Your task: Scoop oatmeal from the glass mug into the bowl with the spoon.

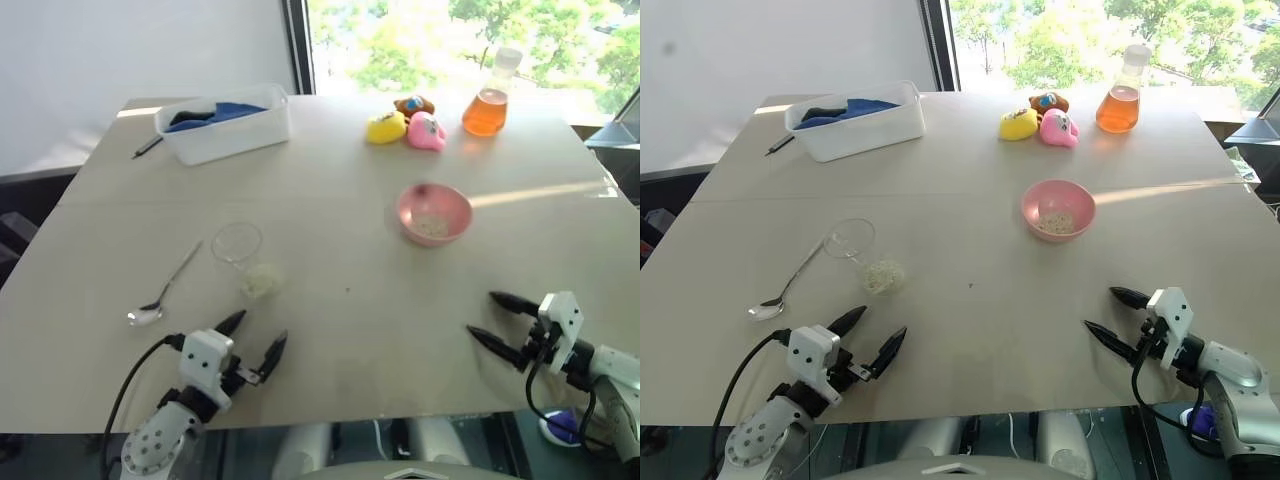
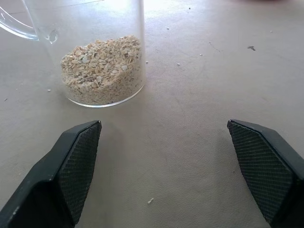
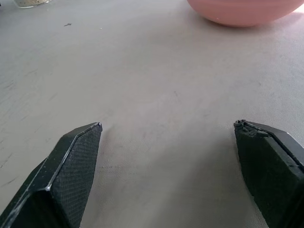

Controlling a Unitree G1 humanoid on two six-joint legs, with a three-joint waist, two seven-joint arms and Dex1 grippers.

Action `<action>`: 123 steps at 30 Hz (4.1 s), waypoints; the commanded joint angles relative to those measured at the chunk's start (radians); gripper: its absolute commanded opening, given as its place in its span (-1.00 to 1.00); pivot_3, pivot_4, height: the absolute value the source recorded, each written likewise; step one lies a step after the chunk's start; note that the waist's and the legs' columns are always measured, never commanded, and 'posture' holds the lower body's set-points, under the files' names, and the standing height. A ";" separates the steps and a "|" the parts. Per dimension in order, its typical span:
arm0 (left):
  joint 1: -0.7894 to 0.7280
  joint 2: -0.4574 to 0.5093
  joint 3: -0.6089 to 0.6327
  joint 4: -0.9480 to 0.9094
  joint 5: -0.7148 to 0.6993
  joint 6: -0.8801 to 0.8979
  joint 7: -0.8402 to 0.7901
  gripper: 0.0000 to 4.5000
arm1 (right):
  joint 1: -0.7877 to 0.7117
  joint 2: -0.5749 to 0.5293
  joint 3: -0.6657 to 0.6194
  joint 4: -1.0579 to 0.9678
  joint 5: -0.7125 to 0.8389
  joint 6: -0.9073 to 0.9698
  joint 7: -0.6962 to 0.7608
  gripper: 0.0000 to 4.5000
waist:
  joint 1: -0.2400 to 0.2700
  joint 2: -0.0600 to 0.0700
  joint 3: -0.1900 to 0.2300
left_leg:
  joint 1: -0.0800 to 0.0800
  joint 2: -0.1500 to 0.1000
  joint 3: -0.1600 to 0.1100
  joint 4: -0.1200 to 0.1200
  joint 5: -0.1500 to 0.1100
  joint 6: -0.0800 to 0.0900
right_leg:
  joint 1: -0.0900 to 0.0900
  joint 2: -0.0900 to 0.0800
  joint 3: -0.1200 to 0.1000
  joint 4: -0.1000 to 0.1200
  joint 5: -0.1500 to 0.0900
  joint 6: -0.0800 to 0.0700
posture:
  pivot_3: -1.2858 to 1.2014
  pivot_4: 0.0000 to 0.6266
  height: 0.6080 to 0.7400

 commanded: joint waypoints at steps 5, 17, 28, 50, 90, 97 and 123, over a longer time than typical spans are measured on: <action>0.022 0.013 -0.018 0.006 0.009 -0.019 -0.030 1.00 | 0.016 0.005 0.018 -0.017 0.000 0.014 0.000 0.99 | 0.000 0.000 0.000 | 0.000 0.000 0.000 0.000 0.000 0.000 | 0.000 0.000 0.000 0.000 0.000 0.000 | 0.03 -0.52 1.00; 0.023 0.011 -0.005 0.013 -0.004 -0.040 -0.040 1.00 | 0.010 0.012 0.024 -0.018 -0.002 0.000 0.000 0.99 | 0.000 -0.001 0.000 | 0.000 0.000 0.000 0.000 0.000 0.000 | 0.000 0.000 0.000 0.000 0.000 0.000 | 0.03 -0.52 1.00; 0.025 0.013 0.017 0.011 -0.027 -0.028 -0.036 1.00 | -0.006 0.005 0.040 -0.046 0.022 0.041 0.018 0.99 | -0.001 -0.001 0.000 | 0.000 0.000 0.000 0.000 0.000 0.000 | 0.000 0.000 0.000 0.000 0.000 0.000 | 0.03 -0.52 1.00; -0.162 0.398 0.453 0.119 -0.245 0.467 -0.045 1.00 | -0.294 -0.096 0.252 -0.527 0.181 0.402 0.071 0.99 | 0.001 -0.001 0.008 | -0.010 0.002 -0.005 0.000 0.000 -0.001 | -0.004 0.002 -0.006 -0.009 0.005 0.000 | 0.03 -0.52 1.00; -0.260 0.303 0.458 0.339 -0.173 0.351 -0.134 -0.98 | -0.306 -0.070 0.283 -0.493 0.145 0.374 0.056 1.00 | -0.012 0.013 0.000 | -0.015 0.000 -0.010 0.000 0.000 -0.002 | -0.009 -0.003 -0.009 -0.007 0.006 -0.002 | 0.03 -0.52 1.00; -0.333 0.232 0.597 0.144 -0.312 0.295 -0.066 -0.98 | -0.340 -0.069 0.282 -0.493 0.156 0.403 0.045 1.00 | 0.008 0.002 0.000 | -0.017 0.000 -0.013 0.002 0.000 -0.002 | -0.008 -0.003 -0.012 -0.008 0.006 -0.002 | 0.03 -0.52 1.00; -0.986 0.392 0.057 -0.169 -0.260 0.433 -0.108 -0.98 | -1.069 0.391 -0.020 -0.247 0.698 0.969 -0.779 1.00 | -0.029 0.002 0.001 | -0.029 -0.003 -0.010 0.003 0.007 -0.012 | -0.026 -0.001 -0.010 0.007 0.008 -0.004 | 0.03 -0.52 1.00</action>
